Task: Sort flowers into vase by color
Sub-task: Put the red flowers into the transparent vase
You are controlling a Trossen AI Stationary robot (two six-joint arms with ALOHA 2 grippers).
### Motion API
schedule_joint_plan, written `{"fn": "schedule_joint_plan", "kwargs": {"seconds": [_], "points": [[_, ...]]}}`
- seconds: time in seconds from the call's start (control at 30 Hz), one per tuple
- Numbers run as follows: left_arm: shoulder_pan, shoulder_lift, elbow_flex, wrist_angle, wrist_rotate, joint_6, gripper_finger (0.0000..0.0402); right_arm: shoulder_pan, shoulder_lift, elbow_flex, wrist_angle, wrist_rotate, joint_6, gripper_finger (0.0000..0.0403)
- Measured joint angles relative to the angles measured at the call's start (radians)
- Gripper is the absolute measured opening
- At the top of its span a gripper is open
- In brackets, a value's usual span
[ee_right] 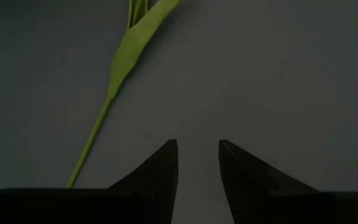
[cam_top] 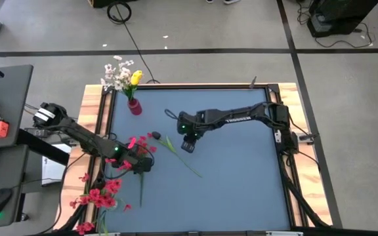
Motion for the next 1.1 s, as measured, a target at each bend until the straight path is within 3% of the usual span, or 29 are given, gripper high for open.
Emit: {"fn": "schedule_joint_plan", "kwargs": {"seconds": [0.27,0.43,0.7,0.9,1.1], "points": [[-0.002,-0.003,0.006,-0.003,-0.001,0.002,0.0012,0.019,0.000,0.000,-0.040,0.000,-0.024,0.0126],[-0.002,-0.042,0.042,0.009,-0.019,0.057,0.0012,0.034,-0.009,-0.034,-0.039,-0.017,-0.031,0.0126],[-0.002,-0.117,0.117,-0.005,-0.036,0.120,0.0011,0.043,-0.113,-0.248,0.102,-0.076,0.042,0.0126],[-0.001,-0.196,0.222,-0.074,-0.144,0.303,0.0010,0.051,-0.225,-0.451,0.293,-0.105,0.228,0.0126],[0.008,-0.293,0.352,-0.146,-0.288,0.675,0.0010,0.104,-0.320,-0.585,0.480,-0.046,0.489,0.0126]]}}
